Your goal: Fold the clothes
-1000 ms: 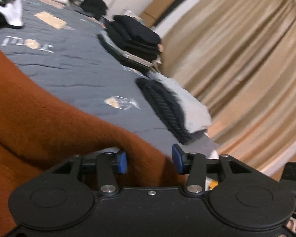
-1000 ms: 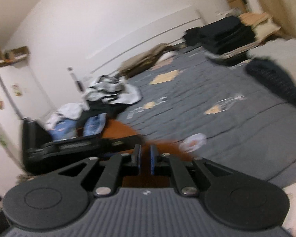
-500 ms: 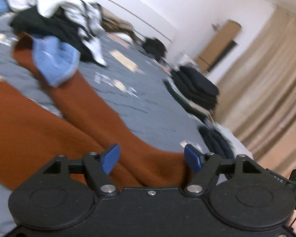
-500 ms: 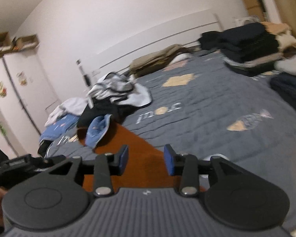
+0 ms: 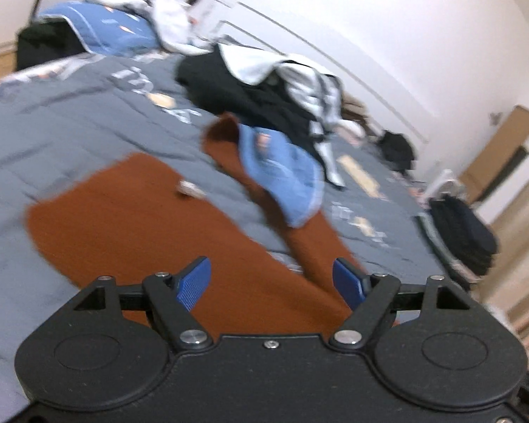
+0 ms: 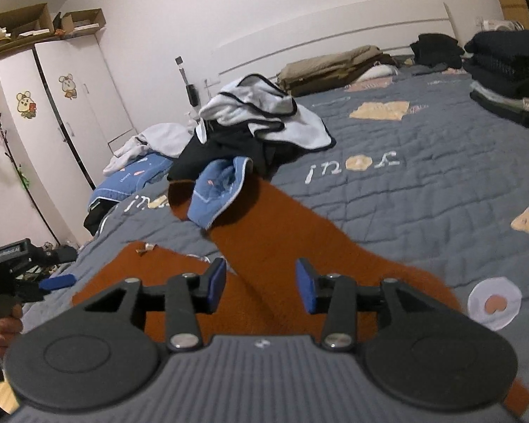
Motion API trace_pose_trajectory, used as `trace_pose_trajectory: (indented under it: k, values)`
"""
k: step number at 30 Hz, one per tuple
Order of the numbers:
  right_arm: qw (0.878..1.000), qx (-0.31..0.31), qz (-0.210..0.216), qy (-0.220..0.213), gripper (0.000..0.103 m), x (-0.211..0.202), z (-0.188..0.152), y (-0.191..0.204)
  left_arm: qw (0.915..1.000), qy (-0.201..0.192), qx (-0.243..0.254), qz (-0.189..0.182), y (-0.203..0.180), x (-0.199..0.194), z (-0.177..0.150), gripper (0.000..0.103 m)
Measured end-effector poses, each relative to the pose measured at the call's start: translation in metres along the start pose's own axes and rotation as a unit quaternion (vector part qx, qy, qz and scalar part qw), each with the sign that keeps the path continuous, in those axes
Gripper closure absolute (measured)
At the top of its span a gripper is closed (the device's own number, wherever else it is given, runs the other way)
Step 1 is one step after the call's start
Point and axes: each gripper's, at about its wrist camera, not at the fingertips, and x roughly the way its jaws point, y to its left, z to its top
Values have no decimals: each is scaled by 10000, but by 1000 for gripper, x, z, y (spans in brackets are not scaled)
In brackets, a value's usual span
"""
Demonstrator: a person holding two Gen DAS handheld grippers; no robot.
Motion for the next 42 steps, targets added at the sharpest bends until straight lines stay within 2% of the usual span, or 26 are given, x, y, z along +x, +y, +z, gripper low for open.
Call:
trace_pose_trajectory:
  k: [2,7,11,17,19,26,27,28,30,33,34,39,42]
  values:
    - [10000,43,-60,-10,60,3,-2,0,9996,4,53,290,16,-1,3,28]
    - [9997,174,-29,-139,60,5,1,9,9953,108,-194,946,61,5,8,28]
    - [9996,203,43,-207,60,8,4,19,9917,145,-302,1241,84,7,10,28]
    - [9994,244,168,-171,60,22,7,31,9886,290,-469,1398,108,9,5,28]
    - [9993,230,227,-167,60,26,8,36,9883,343,-575,1367,115,12,3,28]
    - [9995,196,241,-27,60,36,5,43,9910,171,-811,1051,122,31,1,29]
    - [9996,187,233,-21,60,37,4,43,9912,145,-845,1006,122,34,1,42]
    - [9996,172,220,-26,60,37,4,43,9924,135,-750,964,119,36,1,69]
    - [9997,176,193,-39,60,38,5,42,9936,83,-590,955,115,35,5,92]
    - [9995,248,184,-65,60,37,7,39,9931,-57,-458,1078,114,28,14,96]
    - [9994,270,186,-75,60,37,8,38,9927,-106,-556,1067,118,23,20,96]
    - [9990,385,193,-129,60,34,10,33,9898,-410,-610,1217,140,-18,63,99]
    - [9987,435,215,-141,60,33,11,32,9910,-305,-539,1190,143,-27,69,99]
